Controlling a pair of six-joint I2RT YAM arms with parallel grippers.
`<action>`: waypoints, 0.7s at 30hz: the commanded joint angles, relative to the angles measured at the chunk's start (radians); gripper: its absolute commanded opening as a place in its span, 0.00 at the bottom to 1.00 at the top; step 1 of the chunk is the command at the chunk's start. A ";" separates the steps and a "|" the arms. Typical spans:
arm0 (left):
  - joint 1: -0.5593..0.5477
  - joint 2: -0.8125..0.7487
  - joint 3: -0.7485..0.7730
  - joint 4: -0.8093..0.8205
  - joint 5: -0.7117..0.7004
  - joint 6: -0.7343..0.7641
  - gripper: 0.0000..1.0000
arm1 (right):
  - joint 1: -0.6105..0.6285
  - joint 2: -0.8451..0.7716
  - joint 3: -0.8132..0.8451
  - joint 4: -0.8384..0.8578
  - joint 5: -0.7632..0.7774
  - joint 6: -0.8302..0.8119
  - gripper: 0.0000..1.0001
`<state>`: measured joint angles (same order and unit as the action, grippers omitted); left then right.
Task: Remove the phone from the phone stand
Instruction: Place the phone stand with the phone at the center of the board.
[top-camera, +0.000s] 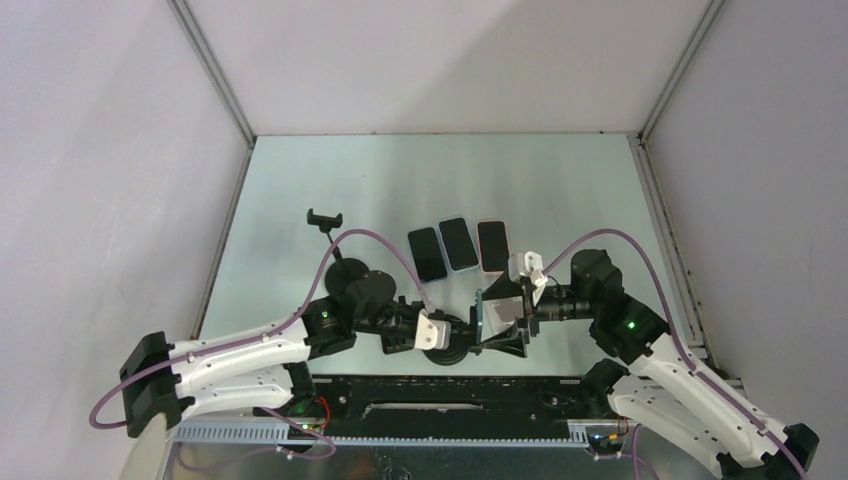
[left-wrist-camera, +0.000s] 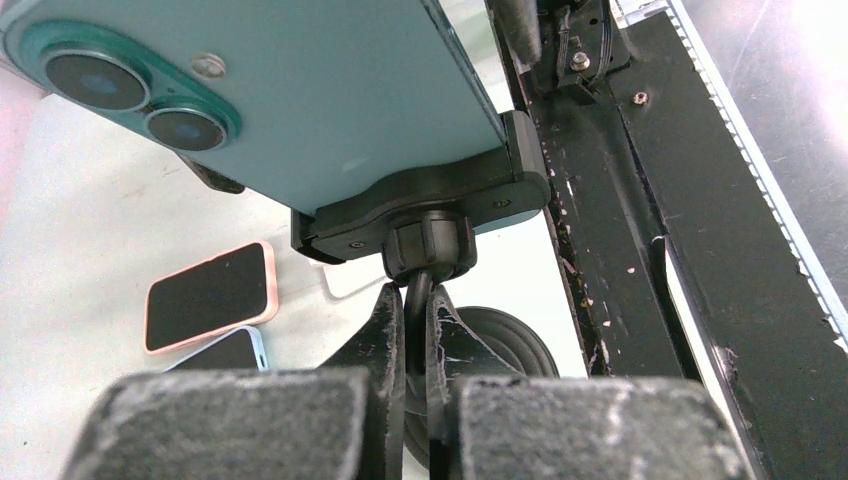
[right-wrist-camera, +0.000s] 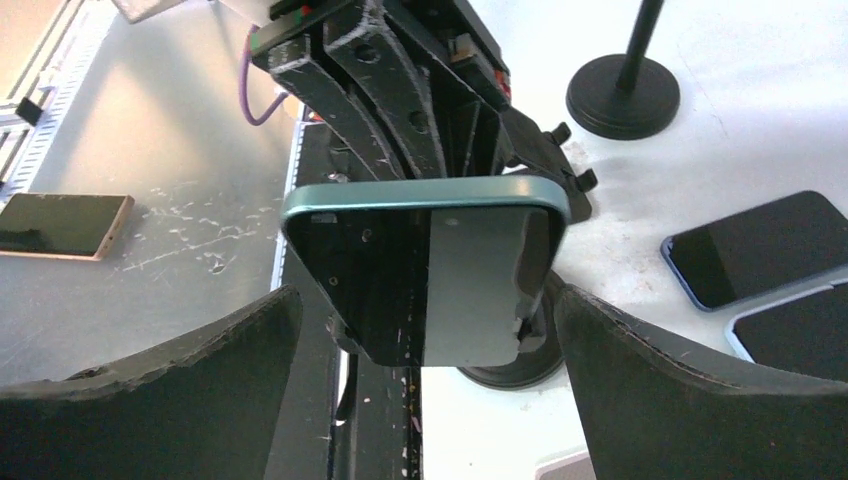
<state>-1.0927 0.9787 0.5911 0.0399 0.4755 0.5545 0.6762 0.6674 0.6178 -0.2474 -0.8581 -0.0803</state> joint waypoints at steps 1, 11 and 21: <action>-0.003 -0.018 0.025 0.008 -0.028 0.054 0.00 | 0.045 0.000 0.002 0.076 -0.009 -0.016 0.99; -0.003 -0.018 0.030 -0.002 -0.020 0.053 0.00 | 0.116 0.022 0.001 0.129 0.100 -0.026 0.98; -0.003 -0.018 0.030 -0.003 -0.022 0.053 0.00 | 0.121 0.020 0.002 0.092 0.138 -0.035 0.92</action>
<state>-1.0939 0.9787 0.5911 0.0383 0.4751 0.5575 0.7910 0.6895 0.6178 -0.1761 -0.7452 -0.0910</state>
